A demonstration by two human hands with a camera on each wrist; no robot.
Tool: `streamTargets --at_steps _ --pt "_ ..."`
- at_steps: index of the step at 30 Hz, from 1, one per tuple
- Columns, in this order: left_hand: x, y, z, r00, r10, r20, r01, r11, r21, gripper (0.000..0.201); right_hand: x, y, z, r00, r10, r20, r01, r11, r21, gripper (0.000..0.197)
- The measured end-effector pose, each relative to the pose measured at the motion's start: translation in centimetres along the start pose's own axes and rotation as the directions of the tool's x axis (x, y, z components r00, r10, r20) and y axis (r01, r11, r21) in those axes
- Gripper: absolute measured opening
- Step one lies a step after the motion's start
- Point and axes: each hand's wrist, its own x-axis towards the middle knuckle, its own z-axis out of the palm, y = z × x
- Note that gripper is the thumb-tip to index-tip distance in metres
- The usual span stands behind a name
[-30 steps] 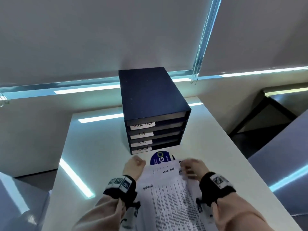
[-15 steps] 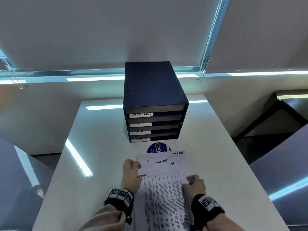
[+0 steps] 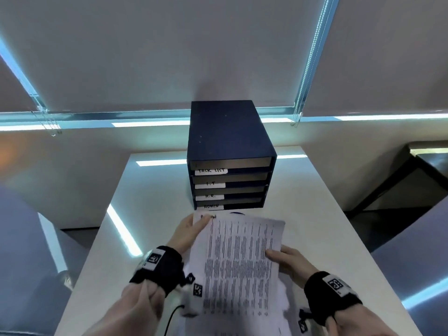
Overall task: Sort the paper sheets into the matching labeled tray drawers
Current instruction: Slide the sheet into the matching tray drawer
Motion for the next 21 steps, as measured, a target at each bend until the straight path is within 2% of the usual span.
streamTargets --at_steps 2,4,5,6,8,9,11,17,21 --pt "1.0 0.9 -0.7 0.996 -0.08 -0.037 0.075 0.989 -0.127 0.038 0.3 0.3 -0.1 1.0 -0.002 0.027 0.002 1.0 0.018 0.039" --pt "1.6 1.6 -1.1 0.986 -0.157 -0.051 0.134 0.94 -0.314 0.04 0.4 0.8 -0.4 0.999 0.004 0.032 -0.005 1.0 0.019 0.069" --pt "1.6 2.1 -1.2 0.979 -0.197 -0.046 0.162 0.901 -0.401 0.04 0.2 0.8 -0.4 0.999 -0.005 0.049 0.004 1.0 0.018 0.075" --pt "1.8 2.4 -1.2 0.975 -0.221 -0.038 0.178 0.868 -0.464 0.041 0.1 0.9 -0.4 0.997 -0.015 0.081 0.011 0.999 0.041 0.062" --pt "2.0 2.4 -1.2 0.962 -0.272 -0.025 0.221 0.83 -0.511 0.044 -0.9 0.7 0.2 0.994 -0.046 0.1 0.039 0.997 0.067 0.025" --pt "2.0 2.3 -1.1 0.956 -0.293 -0.017 0.243 0.823 -0.514 0.045 -1.6 0.4 0.5 0.994 -0.055 0.094 0.049 0.996 0.07 0.02" --pt "2.1 2.0 -0.9 0.949 -0.316 0.004 0.27 0.805 -0.528 0.046 -2.2 0.6 0.6 0.991 -0.064 0.119 0.053 0.994 0.096 0.022" --pt "2.0 1.6 -0.4 0.928 -0.371 0.022 0.326 0.784 -0.528 0.049 -2.4 1.4 0.4 0.997 0.0 0.077 -0.008 0.995 0.101 0.029" --pt "2.0 1.6 -0.3 0.929 -0.37 0.019 0.322 0.78 -0.537 0.042 -1.9 2.4 0.0 0.998 0.013 0.06 -0.023 0.987 0.161 0.035"
